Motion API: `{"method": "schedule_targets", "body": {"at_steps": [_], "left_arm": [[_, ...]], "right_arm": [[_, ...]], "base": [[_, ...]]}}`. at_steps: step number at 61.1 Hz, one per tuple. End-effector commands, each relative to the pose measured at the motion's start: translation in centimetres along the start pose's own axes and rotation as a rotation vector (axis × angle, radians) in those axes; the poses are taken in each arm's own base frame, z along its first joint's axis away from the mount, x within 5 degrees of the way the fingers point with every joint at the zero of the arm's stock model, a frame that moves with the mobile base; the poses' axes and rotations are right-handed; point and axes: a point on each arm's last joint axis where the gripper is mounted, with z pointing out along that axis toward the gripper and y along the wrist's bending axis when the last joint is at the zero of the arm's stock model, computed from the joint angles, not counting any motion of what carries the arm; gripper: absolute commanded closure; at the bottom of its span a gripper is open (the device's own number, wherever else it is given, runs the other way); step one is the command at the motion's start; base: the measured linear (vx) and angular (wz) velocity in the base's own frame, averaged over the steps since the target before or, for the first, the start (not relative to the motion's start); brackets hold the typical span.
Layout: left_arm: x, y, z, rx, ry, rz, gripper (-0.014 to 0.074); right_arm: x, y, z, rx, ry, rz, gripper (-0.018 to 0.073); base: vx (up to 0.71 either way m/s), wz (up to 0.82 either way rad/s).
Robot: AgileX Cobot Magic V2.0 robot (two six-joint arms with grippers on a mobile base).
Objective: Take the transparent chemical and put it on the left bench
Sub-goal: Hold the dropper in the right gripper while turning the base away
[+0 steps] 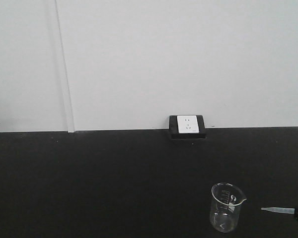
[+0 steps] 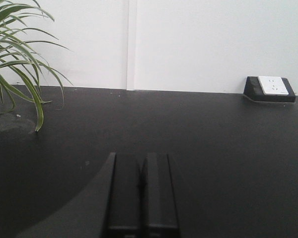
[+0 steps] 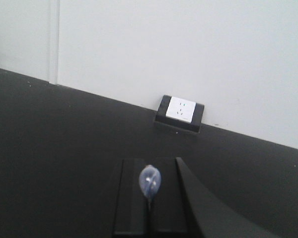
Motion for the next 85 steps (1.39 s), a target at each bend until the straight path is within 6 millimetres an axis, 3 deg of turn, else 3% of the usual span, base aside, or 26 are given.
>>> {"method": "schedule_targets", "body": {"at_steps": [1,50,85], "left_arm": [[-0.28,0.01,-0.13,-0.002,-0.081,-0.009,0.06],[-0.28,0.01,-0.13,-0.002,-0.081,-0.009,0.06],[-0.28,0.01,-0.13,-0.002,-0.081,-0.009,0.06]], "right_arm": [[-1.29,-0.08,-0.05,-0.01,-0.061,0.004,0.0564],[-1.28,-0.08,-0.04,-0.01,-0.06,0.004,0.0564],[-1.3,-0.07,-0.04,-0.012,-0.062,0.004,0.0564]], "base": [[0.0,0.0],[-0.01,-0.01],[-0.22,0.0]]}}
